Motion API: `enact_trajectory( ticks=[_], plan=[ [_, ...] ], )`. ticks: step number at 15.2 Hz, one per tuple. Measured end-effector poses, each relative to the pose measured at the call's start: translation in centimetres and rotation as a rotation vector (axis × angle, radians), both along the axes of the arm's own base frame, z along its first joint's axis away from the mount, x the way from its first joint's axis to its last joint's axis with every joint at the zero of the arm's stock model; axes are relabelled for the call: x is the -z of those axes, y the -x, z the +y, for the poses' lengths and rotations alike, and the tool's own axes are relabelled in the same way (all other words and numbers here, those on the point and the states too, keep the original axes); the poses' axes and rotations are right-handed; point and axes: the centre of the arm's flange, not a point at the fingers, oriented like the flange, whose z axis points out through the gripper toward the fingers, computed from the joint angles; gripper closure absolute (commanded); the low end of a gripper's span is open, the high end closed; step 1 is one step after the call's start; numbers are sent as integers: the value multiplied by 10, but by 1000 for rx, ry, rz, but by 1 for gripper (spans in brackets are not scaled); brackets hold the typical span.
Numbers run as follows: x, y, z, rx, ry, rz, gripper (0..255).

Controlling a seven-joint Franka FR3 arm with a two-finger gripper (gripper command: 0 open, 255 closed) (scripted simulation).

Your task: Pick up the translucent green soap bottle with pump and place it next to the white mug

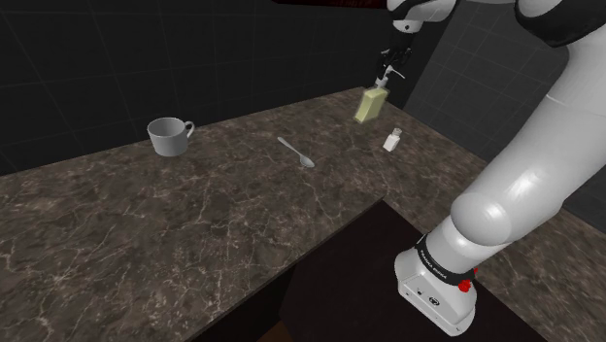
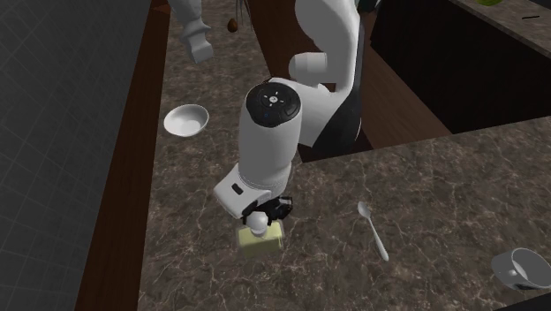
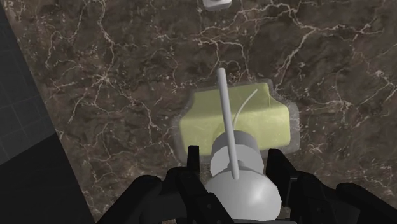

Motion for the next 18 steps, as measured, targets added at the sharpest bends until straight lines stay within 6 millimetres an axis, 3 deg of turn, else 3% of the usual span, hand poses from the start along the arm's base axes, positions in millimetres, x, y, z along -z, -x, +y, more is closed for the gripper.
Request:
enact_trajectory(
  ticks=[18],
  plan=[
    [-95,1,1,0,0,0,255]
  ],
)
